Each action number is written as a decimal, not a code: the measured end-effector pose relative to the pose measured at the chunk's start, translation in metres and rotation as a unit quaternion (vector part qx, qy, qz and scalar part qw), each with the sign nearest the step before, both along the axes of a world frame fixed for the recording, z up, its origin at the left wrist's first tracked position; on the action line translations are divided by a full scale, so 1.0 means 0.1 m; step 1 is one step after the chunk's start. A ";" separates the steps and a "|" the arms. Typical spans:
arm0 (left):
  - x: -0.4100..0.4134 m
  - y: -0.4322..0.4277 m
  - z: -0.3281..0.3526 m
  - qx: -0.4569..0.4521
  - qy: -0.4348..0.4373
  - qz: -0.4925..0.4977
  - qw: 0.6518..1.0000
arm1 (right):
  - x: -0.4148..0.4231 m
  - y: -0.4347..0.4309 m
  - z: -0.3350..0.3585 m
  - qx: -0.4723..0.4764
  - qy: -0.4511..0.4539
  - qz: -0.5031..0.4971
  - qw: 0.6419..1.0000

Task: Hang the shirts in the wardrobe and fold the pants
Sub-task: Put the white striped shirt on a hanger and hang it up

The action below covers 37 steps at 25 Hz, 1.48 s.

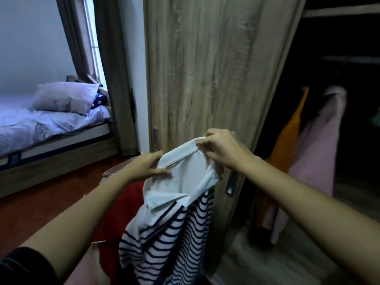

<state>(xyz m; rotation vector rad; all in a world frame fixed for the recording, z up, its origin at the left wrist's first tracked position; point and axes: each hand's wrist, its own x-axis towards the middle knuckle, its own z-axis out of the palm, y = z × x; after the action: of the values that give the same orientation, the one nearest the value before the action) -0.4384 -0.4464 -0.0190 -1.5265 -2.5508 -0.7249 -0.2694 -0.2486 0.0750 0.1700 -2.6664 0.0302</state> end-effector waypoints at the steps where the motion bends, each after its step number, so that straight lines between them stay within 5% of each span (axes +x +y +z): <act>1: 0.12 0.00 0.03 -0.008 0.022 -0.014 1.000 | 0.21 0.02 0.02 0.045 -0.039 -0.020 0.998; 4: 0.45 0.03 0.25 0.002 0.101 -0.049 0.994 | 0.79 0.12 0.08 0.079 -0.083 -0.077 0.990; 7: 0.79 0.12 0.43 0.006 0.103 -0.050 0.993 | 1.30 0.22 0.24 0.000 -0.044 -0.090 0.995; 10: 0.98 0.18 0.35 -0.026 0.046 -0.015 0.998 | 1.66 0.46 0.38 0.029 -0.006 -0.186 0.982; 14: 1.23 0.27 0.53 0.073 -0.100 0.030 0.992 | 2.03 0.67 0.27 0.034 -0.039 -0.335 0.941; 18: 1.57 0.63 0.75 -0.020 0.071 0.051 0.996 | 2.43 0.69 0.04 -0.049 -0.125 -0.420 0.897; 23: 1.87 1.15 1.40 0.145 0.139 0.009 0.980 | 2.95 0.93 0.45 -0.095 -0.028 -0.451 0.887; 26: 2.11 1.30 1.14 0.183 0.153 -0.090 0.967 | 3.25 1.02 0.51 -0.126 -0.039 -0.466 0.875; 28: 2.19 1.30 0.91 0.180 0.240 -0.156 0.941 | 3.40 1.06 0.49 -0.142 -0.063 -0.484 0.861; 30: 2.25 1.36 0.96 0.273 0.268 -0.120 0.916 | 3.50 1.06 0.57 -0.150 -0.055 -0.477 0.864; 32: 2.39 1.43 1.12 0.381 0.195 -0.011 0.904 | 3.56 1.01 0.71 -0.161 -0.031 -0.451 0.877; 34: 2.52 1.54 1.13 0.371 0.164 0.046 0.913 | 3.60 0.93 0.80 -0.148 -0.009 -0.443 0.884; 37: 2.70 1.70 0.95 0.261 0.158 -0.004 0.952 | 3.68 0.93 0.76 -0.138 -0.013 -0.445 0.885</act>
<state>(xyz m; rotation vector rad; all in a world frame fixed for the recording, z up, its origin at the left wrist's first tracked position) -0.1687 -0.2766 0.0757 -1.3393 -1.9195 -0.9670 0.0989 -0.1557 0.1510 -1.1391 -2.4735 0.1135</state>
